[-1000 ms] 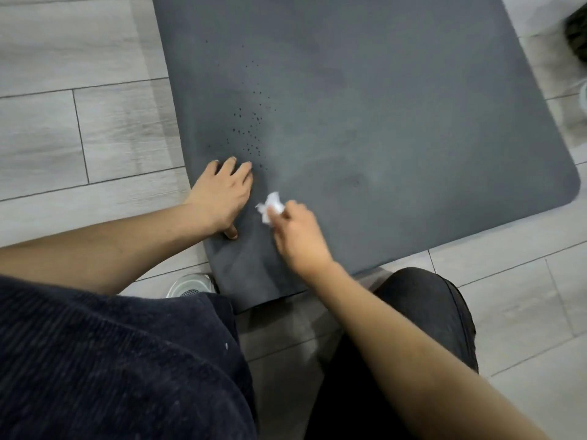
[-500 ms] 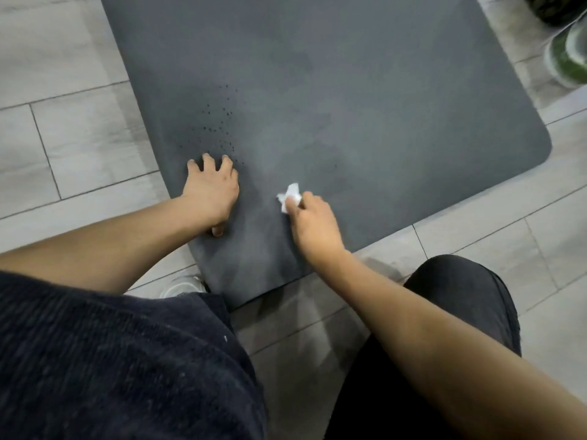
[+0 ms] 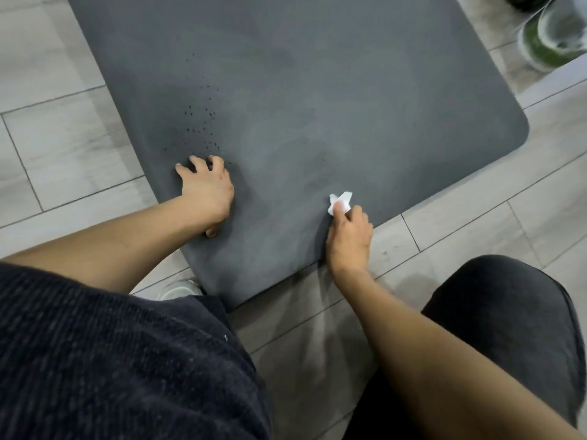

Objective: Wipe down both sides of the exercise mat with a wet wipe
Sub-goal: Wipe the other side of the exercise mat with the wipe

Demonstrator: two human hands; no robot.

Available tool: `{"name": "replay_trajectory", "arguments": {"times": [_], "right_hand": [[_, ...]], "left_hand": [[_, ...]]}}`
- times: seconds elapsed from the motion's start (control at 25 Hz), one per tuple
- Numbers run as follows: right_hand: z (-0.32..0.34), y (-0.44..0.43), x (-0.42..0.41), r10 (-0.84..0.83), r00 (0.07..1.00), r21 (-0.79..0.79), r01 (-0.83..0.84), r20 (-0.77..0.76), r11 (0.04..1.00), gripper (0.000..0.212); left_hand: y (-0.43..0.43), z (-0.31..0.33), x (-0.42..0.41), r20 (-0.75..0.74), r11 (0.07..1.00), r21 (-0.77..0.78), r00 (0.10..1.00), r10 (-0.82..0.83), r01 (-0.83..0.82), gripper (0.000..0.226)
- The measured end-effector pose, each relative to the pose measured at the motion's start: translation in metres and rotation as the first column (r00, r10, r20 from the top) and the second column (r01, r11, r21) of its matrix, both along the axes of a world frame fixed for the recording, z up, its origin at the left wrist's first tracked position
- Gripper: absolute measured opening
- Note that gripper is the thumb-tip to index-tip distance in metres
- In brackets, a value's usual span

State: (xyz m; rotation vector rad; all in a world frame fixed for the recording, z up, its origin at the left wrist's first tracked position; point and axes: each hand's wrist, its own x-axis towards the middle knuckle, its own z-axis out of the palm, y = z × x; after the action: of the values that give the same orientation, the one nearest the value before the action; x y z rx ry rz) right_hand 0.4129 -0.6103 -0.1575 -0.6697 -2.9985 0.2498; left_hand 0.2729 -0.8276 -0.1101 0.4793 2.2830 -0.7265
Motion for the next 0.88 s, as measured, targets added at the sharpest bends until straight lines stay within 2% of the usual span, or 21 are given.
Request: {"name": "replay_trajectory", "arguments": {"times": [0.04, 0.08, 0.12, 0.2, 0.24, 0.28, 0.32, 0.36, 0.4, 0.44, 0.48, 0.52, 0.56, 0.6, 0.64, 0.72, 0.76, 0.8, 0.88], "right_hand": [[-0.003, -0.027, 0.013, 0.185, 0.983, -0.015, -0.185, -0.024, 0.983, 0.043], [-0.006, -0.056, 0.031, 0.412, 0.910, -0.015, -0.413, -0.043, 0.911, 0.043], [-0.006, -0.079, 0.052, 0.625, 0.779, -0.009, -0.626, -0.036, 0.780, 0.040], [-0.001, -0.082, 0.062, 0.839, 0.543, -0.001, -0.839, -0.016, 0.543, 0.035], [-0.003, -0.065, 0.051, 0.870, 0.493, 0.023, -0.870, -0.016, 0.493, 0.036], [-0.004, -0.045, 0.038, 0.844, 0.536, 0.075, -0.842, -0.003, 0.535, 0.039], [-0.006, -0.023, 0.027, 0.741, 0.671, 0.123, -0.736, 0.002, 0.666, 0.042], [-0.006, 0.002, 0.015, 0.536, 0.844, 0.148, -0.530, -0.001, 0.835, 0.042], [-0.006, 0.028, 0.005, 0.276, 0.961, 0.149, -0.273, -0.006, 0.951, 0.039], [-0.004, 0.049, -0.003, 0.050, 0.999, 0.131, -0.052, 0.014, 0.990, 0.035], [-0.005, 0.058, -0.009, -0.084, 0.996, 0.104, 0.081, 0.033, 0.991, 0.035], [-0.006, 0.053, -0.014, -0.145, 0.989, 0.067, 0.142, 0.036, 0.988, 0.038], [-0.007, 0.036, -0.019, -0.133, 0.991, 0.021, 0.133, 0.018, 0.991, 0.041], [-0.009, 0.008, -0.021, -0.051, 0.998, -0.026, 0.051, -0.023, 0.998, 0.044], [-0.011, -0.026, -0.020, 0.085, 0.994, -0.063, -0.089, -0.065, 0.994, 0.044], [-0.015, -0.084, -0.014, 0.378, 0.921, -0.050, -0.384, -0.099, 0.922, 0.039], [-0.015, -0.094, -0.018, 0.449, 0.889, -0.050, -0.454, -0.093, 0.889, 0.037], [-0.013, -0.091, -0.028, 0.462, 0.883, -0.073, -0.468, -0.084, 0.881, 0.037], [-0.008, -0.068, -0.057, 0.319, 0.946, -0.131, -0.325, -0.063, 0.937, 0.041]], "left_hand": [[0.004, 0.001, -0.002, 0.010, 1.000, -0.011, 1.000, 0.011, -0.011, 0.133], [0.008, 0.002, -0.005, 0.015, 1.000, -0.012, 0.999, 0.028, -0.028, 0.133], [0.010, 0.002, -0.008, 0.017, 0.999, 0.001, 0.998, 0.053, -0.053, 0.132], [0.013, 0.002, -0.015, 0.018, 0.993, 0.063, 0.995, 0.102, -0.103, 0.128], [0.013, 0.002, -0.018, 0.015, 0.989, 0.090, 0.993, 0.114, -0.115, 0.127], [0.011, 0.003, -0.020, 0.017, 0.987, 0.110, 0.993, 0.117, -0.118, 0.126], [0.009, 0.004, -0.021, 0.017, 0.985, 0.128, 0.994, 0.112, -0.113, 0.125], [0.007, 0.003, -0.022, 0.013, 0.984, 0.145, 0.994, 0.105, -0.105, 0.124], [0.005, 0.002, -0.022, 0.008, 0.983, 0.156, 0.995, 0.097, -0.097, 0.122], [0.003, 0.001, -0.023, 0.003, 0.982, 0.164, 0.996, 0.090, -0.089, 0.121], [0.002, 0.000, -0.023, 0.001, 0.983, 0.165, 0.996, 0.086, -0.085, 0.121], [0.002, -0.001, -0.023, -0.003, 0.983, 0.163, 0.997, 0.081, -0.079, 0.121], [0.004, -0.001, -0.022, -0.009, 0.985, 0.156, 0.997, 0.074, -0.071, 0.122], [0.007, -0.001, -0.021, -0.013, 0.987, 0.146, 0.997, 0.070, -0.067, 0.124], [0.008, -0.001, -0.020, -0.013, 0.988, 0.139, 0.997, 0.071, -0.069, 0.126], [0.005, -0.001, -0.021, -0.016, 0.986, 0.155, 0.997, 0.071, -0.067, 0.125], [0.002, 0.000, -0.022, -0.015, 0.983, 0.173, 0.998, 0.060, -0.057, 0.123], [-0.002, 0.000, -0.024, -0.009, 0.978, 0.205, 0.999, 0.050, -0.047, 0.120], [-0.013, 0.002, -0.032, 0.015, 0.953, 0.298, 0.999, 0.047, -0.049, 0.112]]}}
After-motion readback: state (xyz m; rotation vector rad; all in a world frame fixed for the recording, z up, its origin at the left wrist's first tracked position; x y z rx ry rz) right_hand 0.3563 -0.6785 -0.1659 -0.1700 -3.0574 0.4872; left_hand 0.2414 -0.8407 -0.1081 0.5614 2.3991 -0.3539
